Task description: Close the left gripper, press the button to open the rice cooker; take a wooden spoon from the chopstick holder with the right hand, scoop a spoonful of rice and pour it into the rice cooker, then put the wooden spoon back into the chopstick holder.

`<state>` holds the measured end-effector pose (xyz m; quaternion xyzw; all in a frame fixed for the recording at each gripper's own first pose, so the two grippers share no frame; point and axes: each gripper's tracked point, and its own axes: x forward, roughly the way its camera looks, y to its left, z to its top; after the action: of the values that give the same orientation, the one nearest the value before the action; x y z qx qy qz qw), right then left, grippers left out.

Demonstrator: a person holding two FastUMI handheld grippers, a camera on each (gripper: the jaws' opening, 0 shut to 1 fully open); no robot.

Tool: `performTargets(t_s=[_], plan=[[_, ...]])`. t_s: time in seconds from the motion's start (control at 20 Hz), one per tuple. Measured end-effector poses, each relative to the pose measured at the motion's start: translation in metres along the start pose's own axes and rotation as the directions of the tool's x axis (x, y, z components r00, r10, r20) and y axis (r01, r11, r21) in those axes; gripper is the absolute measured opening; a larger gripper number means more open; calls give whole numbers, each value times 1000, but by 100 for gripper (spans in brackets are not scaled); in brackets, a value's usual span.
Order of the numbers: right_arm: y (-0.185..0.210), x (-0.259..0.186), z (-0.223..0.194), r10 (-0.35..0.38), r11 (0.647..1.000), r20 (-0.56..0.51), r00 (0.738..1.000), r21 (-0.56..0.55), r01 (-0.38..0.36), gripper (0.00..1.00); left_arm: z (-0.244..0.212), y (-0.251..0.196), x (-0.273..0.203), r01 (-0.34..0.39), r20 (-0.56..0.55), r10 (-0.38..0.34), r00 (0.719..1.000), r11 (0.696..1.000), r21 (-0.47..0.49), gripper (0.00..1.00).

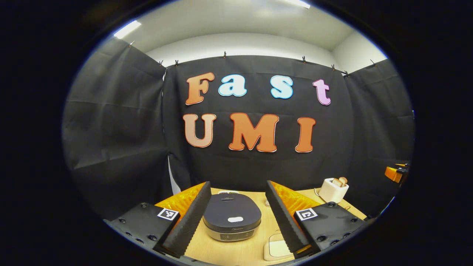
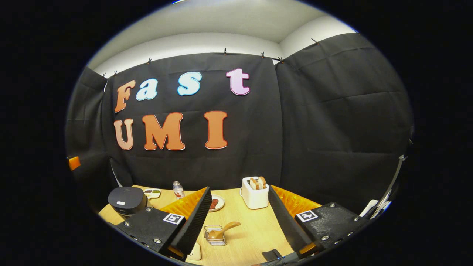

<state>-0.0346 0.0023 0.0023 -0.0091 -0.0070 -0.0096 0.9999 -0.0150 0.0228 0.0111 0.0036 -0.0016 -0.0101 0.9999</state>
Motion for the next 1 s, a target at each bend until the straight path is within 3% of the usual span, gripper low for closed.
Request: performTargets(t_s=[0.05,0.45,0.55,0.65,0.7,0.75,0.85,0.9,0.95,1.0], plan=[[2,0,0,4,1000,0,1000,4,-4,100,0,1,-2,1,-4,-1,1000,1000,-1,98],[10,3,-1,17,1000,-2,1000,4,-17,100,9,-3,1,23,8,-23,1000,1000,19,51],[14,5,-3,22,1000,-5,1000,0,-22,100,6,-13,4,59,-9,-59,998,998,28,36],[17,7,-5,29,1000,-12,999,-1,-29,100,-3,-15,8,67,-47,-65,997,997,45,34],[20,7,-5,34,999,-14,999,1,-34,95,2,-7,9,48,-54,-44,998,997,67,34],[22,7,-6,38,999,-16,999,1,-38,95,-3,1,19,11,-44,-8,999,997,75,25],[22,10,-8,40,999,-20,999,-4,-40,95,-11,-12,17,42,-54,-39,998,998,46,7],[22,10,-7,39,999,-19,999,-9,-39,95,-15,-15,20,56,-58,-54,997,998,26,10],[21,9,-8,37,999,-19,999,-13,-38,100,-19,-16,23,67,-67,-65,996,998,16,5],[20,10,-9,37,999,-20,999,-15,-38,95,-24,-12,28,69,-79,-68,995,998,10,4]])
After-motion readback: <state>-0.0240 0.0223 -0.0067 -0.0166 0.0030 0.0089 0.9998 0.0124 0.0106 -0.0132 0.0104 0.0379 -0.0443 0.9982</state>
